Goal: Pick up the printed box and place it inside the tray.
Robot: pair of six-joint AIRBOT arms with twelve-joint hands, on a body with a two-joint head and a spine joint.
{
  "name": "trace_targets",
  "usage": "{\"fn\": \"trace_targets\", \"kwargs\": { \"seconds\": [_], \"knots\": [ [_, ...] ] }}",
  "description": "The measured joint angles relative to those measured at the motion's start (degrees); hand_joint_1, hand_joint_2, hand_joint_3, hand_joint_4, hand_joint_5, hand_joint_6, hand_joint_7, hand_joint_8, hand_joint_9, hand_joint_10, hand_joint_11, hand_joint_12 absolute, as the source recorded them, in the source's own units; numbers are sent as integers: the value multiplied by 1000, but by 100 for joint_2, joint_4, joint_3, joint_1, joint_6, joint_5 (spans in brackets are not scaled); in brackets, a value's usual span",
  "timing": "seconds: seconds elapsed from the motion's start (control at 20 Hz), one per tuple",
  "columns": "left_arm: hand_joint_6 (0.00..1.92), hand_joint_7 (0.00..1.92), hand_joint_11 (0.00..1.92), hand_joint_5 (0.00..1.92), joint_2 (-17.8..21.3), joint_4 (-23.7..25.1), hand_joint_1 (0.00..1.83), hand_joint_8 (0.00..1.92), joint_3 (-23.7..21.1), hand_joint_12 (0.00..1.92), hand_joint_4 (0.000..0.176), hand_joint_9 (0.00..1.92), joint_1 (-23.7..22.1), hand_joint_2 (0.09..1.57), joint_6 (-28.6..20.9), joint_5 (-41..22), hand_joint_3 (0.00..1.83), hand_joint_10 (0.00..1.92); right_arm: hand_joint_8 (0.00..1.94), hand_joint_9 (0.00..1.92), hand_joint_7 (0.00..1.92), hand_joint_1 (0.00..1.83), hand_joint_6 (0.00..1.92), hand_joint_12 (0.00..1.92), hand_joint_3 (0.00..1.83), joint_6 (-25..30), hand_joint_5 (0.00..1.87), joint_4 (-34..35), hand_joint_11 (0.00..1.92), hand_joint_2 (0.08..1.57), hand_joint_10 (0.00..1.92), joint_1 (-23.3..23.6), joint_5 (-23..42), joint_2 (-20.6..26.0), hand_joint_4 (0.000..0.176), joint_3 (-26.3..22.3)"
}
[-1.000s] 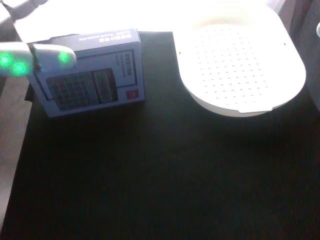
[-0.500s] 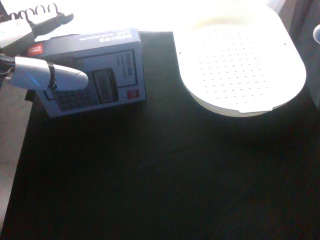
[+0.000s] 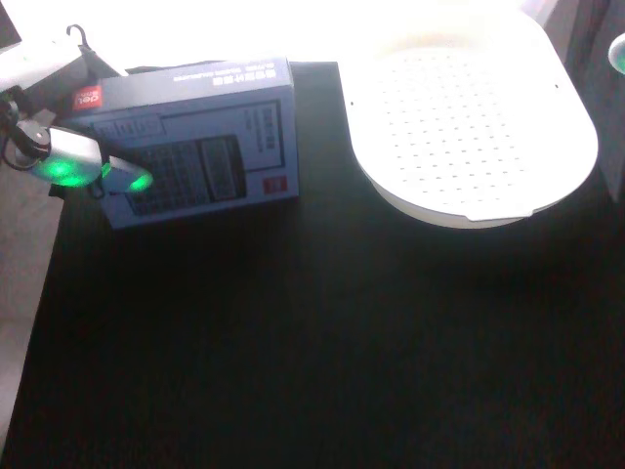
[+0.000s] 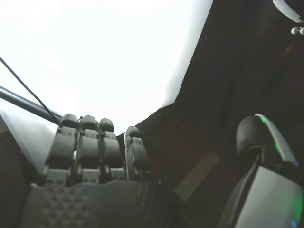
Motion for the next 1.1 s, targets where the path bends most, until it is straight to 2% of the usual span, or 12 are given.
{"fn": "trace_targets", "kwargs": {
  "seconds": [0.15,0.2,0.25,0.35,0.45,0.5,0.6,0.65,0.75,0.85,0.95,1.1],
  "knots": [
    [986,1060,1034,967,-2,-92,1165,1124,7,1885,0,1125,37,1118,7,-74,1,1557,0,0,89,577,0,0,478,0,0,4,0,477,0,0,-2,0,155,0],
    [988,1120,1060,967,-7,-162,1166,969,24,1824,0,1180,46,1120,26,-92,0,1463,0,0,76,592,0,0,478,0,0,0,0,474,0,2,-2,0,147,0],
    [882,1084,1064,924,-4,-286,1251,1054,31,1769,0,1195,52,1112,59,-118,1,1376,0,0,71,613,0,0,474,0,0,-2,0,469,0,0,0,-2,148,0],
    [819,1046,1034,919,131,-442,1267,1143,-52,1802,0,1167,79,1120,87,-291,0,1408,1,0,72,643,0,0,462,0,0,48,0,459,0,0,7,-44,135,2],
    [1027,1096,1021,939,306,-437,1160,883,-223,1770,0,1136,63,1131,85,-756,0,1375,0,0,67,646,0,0,204,20,0,57,0,613,0,0,-13,-146,148,39],
    [907,1045,1005,899,330,-398,1243,1103,-249,1787,0,1118,2,1129,85,-868,1,1388,0,0,80,643,0,1,109,122,0,24,3,646,0,2,0,-210,159,98],
    [900,1097,951,922,365,-131,1271,998,-293,1690,0,1051,-251,1102,83,-929,0,1191,0,0,53,693,0,8,19,396,0,15,14,724,0,2,-9,-424,175,278],
    [870,1074,965,914,365,-35,1270,1066,-308,1700,0,1072,-391,1109,85,-931,1,1225,0,0,26,662,0,31,8,457,0,33,63,724,0,2,-46,-516,176,337],
    [818,1113,1037,947,363,210,1277,997,-337,1687,0,1133,-686,1095,83,-960,0,1238,0,0,16,640,0,57,0,601,0,50,111,672,0,15,-177,-704,176,442],
    [689,1130,989,1048,352,494,1281,959,-376,1758,0,1084,-990,1068,85,-964,0,1298,0,0,2,627,0,58,0,697,0,66,97,650,0,109,-372,-957,176,608],
    [741,1088,904,1061,343,702,1254,947,-444,1771,0,995,-1198,1073,79,-964,1,1269,0,0,0,631,0,39,0,704,0,20,28,592,0,302,-597,-1143,176,739],
    [622,1131,972,1082,225,1093,1284,963,-503,1762,0,1110,-1550,1062,81,-986,0,1356,2,0,6,622,0,53,0,776,0,-125,33,612,0,662,-815,-1392,176,883]
  ]
}}
